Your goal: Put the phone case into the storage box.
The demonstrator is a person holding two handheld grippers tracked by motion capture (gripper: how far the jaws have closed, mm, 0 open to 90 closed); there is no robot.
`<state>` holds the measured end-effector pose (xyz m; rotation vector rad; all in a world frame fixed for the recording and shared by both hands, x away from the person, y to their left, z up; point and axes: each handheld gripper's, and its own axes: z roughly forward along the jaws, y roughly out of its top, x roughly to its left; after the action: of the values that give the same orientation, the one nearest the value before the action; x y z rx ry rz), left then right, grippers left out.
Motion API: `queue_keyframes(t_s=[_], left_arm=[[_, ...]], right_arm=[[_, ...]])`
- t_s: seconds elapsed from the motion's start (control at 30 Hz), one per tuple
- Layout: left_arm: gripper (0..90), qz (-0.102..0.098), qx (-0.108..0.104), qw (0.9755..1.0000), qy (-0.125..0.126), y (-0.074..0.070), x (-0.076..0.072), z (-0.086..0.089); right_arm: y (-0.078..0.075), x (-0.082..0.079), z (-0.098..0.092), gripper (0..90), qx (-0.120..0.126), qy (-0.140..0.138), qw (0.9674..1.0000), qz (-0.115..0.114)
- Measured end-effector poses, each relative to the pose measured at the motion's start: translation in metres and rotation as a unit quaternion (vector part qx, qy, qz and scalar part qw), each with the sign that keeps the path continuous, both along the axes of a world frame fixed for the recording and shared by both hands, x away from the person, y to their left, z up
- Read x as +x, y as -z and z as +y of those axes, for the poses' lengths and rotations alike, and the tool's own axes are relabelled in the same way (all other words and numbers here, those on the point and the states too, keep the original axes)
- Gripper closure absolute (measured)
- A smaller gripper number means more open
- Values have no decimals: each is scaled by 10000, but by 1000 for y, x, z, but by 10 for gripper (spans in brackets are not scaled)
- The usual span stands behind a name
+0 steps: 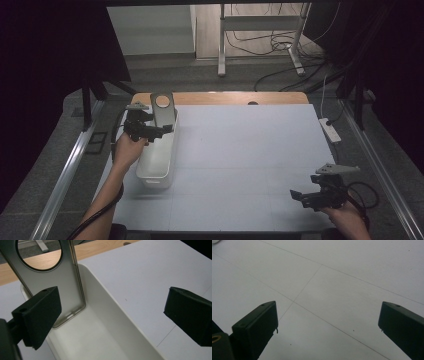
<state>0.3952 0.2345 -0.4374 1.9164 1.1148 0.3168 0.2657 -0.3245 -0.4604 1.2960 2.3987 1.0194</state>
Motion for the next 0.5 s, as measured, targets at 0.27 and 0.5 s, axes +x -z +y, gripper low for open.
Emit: queue_keyframes(t_s=[0.27,0.5], left_arm=[[6,20,73,10000,-16,1,-8,-1],[0,40,119,9999,15,1,-15,-3]], right_arm=[[0,0,0,28,-12,-8,10000,-4],[0,0,0,22,-17,-10,10000,-2]])
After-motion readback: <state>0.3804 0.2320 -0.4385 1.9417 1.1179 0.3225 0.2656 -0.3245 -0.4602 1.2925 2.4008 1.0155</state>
